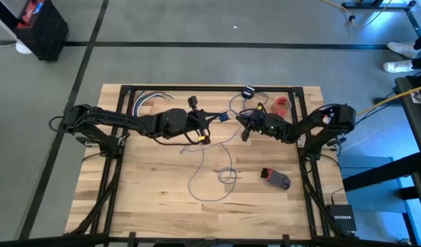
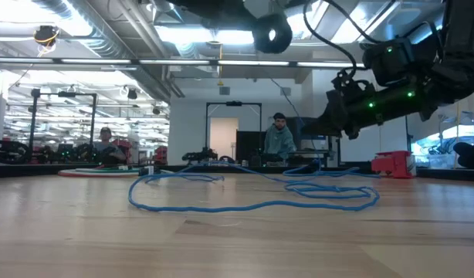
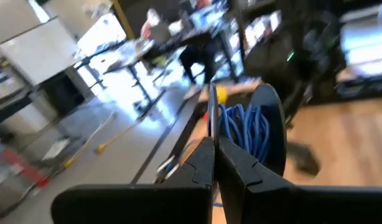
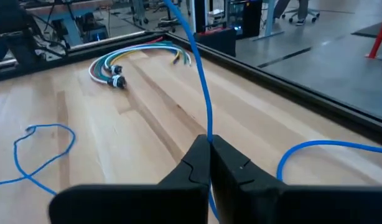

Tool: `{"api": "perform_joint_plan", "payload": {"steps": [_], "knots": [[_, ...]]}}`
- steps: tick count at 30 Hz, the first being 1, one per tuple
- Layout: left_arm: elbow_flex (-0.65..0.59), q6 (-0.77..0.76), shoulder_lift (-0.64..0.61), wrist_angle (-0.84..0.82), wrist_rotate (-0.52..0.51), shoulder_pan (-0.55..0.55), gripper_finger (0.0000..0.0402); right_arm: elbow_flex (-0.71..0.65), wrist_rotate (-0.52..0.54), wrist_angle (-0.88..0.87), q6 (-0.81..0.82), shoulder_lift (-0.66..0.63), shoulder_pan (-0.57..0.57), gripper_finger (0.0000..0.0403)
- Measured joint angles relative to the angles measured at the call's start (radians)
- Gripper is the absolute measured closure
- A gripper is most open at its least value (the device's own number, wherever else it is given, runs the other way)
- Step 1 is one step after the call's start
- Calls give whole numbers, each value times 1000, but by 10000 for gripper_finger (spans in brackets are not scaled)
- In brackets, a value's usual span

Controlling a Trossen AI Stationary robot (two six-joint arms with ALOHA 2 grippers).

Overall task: Coil cords
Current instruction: Coil the blue wire onto the spool

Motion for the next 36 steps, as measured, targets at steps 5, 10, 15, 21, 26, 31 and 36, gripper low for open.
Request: {"api": "perform_joint_plan", "payload": {"steps": [5, 10, 15, 21, 26, 31, 36], "knots": [[0, -19, 0, -149, -100, 1, 402, 0, -3, 5, -3, -34, 0, 399], [0, -64, 0, -251, -101, 2, 402, 0, -19, 3, -3, -109, 0, 399], [0, -117, 6, -277, -102, 40, 401, 0, -101, 6, 49, -208, 1, 399], [0, -134, 63, -207, -104, 91, 402, 7, -104, 18, 65, -228, 68, 399], [0, -143, 108, -125, -104, 126, 402, 78, -97, -12, 23, -223, 160, 398], [0, -184, 111, -92, -105, 142, 402, 170, -55, -123, -30, -211, 216, 398], [0, -169, 111, -108, -106, 138, 402, 188, 27, -167, -84, -193, 245, 398]]}}
